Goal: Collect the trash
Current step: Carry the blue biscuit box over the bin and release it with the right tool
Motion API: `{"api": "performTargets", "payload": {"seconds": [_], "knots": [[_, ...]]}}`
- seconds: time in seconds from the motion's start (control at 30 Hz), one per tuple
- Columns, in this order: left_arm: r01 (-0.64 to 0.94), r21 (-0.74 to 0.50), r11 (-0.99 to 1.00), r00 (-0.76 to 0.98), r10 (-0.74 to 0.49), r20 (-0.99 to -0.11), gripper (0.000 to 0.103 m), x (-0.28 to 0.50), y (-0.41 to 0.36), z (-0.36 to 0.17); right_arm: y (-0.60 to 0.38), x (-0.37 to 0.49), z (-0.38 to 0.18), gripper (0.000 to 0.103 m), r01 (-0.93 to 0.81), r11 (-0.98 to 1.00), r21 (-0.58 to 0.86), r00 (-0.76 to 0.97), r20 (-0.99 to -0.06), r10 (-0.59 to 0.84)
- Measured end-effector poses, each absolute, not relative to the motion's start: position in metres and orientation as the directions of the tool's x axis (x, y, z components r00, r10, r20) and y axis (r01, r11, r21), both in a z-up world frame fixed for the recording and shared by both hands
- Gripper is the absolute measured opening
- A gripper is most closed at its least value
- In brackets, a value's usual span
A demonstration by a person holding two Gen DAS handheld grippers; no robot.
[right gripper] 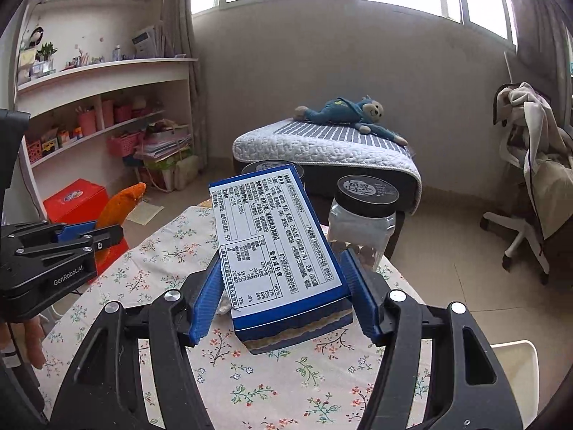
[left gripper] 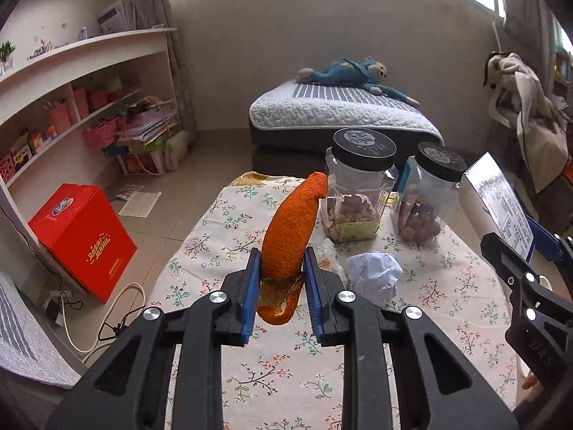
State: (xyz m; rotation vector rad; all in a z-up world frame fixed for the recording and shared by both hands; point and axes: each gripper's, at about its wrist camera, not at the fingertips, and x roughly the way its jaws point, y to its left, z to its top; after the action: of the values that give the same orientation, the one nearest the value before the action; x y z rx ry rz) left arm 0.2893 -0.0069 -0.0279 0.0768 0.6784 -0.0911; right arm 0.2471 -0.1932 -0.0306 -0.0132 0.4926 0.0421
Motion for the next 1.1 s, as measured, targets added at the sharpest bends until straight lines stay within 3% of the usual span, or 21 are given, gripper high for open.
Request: {"api": "performTargets", "payload": {"seconds": [0.5, 1.1], "knots": [[0.159, 0.018, 0.987, 0.855, -0.128, -0.502, 0.025, 0.245, -0.082, 0.005, -0.242, 0.221, -0.008, 0.061, 0.053, 0.998, 0.016, 0.910, -0.414, -0.042], [0.279, 0.012, 0.960, 0.833, -0.236, -0.501, 0.025, 0.230, -0.166, -0.002, -0.335, 0.186, -0.002, 0.061, 0.238, 0.971, 0.002, 0.888, -0.405, -0.217]]}}
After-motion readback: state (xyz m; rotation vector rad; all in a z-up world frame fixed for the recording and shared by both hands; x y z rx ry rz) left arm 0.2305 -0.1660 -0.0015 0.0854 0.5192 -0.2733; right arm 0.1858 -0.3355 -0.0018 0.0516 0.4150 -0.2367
